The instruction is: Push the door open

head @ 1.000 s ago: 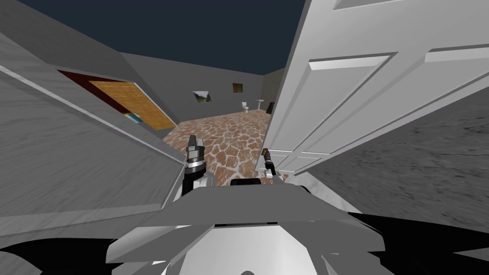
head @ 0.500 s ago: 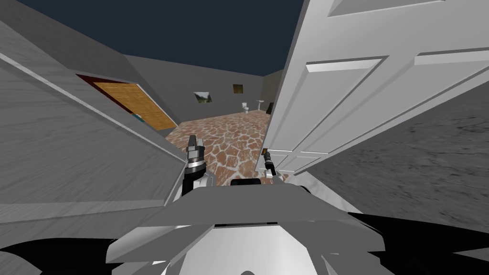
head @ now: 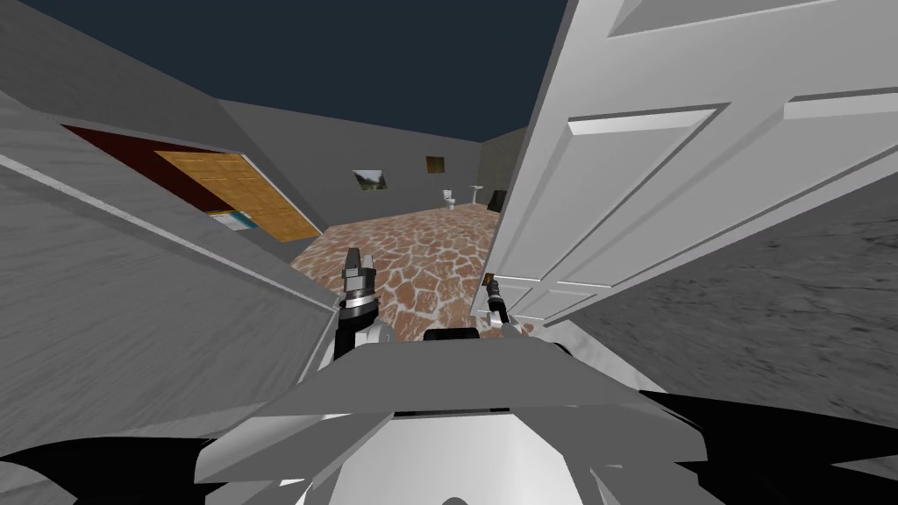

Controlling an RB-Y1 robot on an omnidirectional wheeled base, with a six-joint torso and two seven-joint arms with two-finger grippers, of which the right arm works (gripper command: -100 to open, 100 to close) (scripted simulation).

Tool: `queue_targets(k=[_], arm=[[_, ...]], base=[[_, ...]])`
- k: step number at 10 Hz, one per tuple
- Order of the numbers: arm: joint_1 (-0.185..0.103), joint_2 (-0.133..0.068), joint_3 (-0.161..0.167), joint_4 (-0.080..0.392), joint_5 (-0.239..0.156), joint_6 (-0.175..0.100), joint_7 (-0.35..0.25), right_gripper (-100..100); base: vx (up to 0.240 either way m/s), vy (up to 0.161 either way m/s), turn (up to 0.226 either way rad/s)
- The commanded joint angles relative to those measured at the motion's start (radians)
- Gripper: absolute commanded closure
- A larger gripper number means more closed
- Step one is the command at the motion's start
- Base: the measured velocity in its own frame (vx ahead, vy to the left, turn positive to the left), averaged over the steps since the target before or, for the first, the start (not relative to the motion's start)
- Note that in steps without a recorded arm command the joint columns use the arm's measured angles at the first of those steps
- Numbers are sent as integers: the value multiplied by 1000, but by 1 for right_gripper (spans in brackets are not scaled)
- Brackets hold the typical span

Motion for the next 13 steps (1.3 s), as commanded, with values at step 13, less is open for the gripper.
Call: queue_targets(k=[13], arm=[[-9, -32, -102, 15, -68, 5, 35, 100]], base=[[161, 43, -43]])
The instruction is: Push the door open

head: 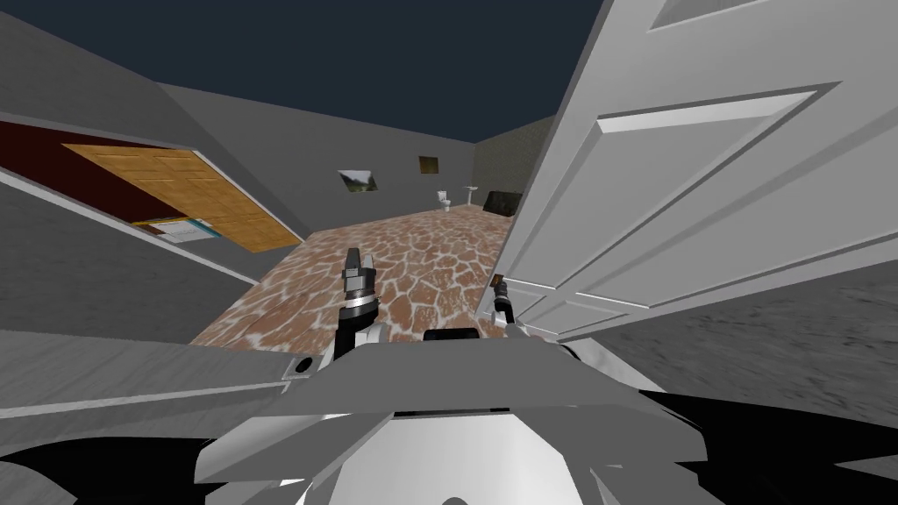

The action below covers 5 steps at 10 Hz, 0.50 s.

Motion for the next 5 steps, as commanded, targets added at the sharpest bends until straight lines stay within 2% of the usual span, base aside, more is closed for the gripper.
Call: queue_targets(k=[1, 3, 4, 5], arm=[[-5, -8, -17, -9, -11, 7, 8, 100], [-5, -8, -17, -4, -11, 7, 8, 100], [-4, -14, -37, -8, -24, 6, 16, 100], [-3, -16, -42, -8, -28, 6, 18, 100]], base=[[205, 20, -51], [102, -12, 1], [124, 15, -23], [186, 43, -71]])
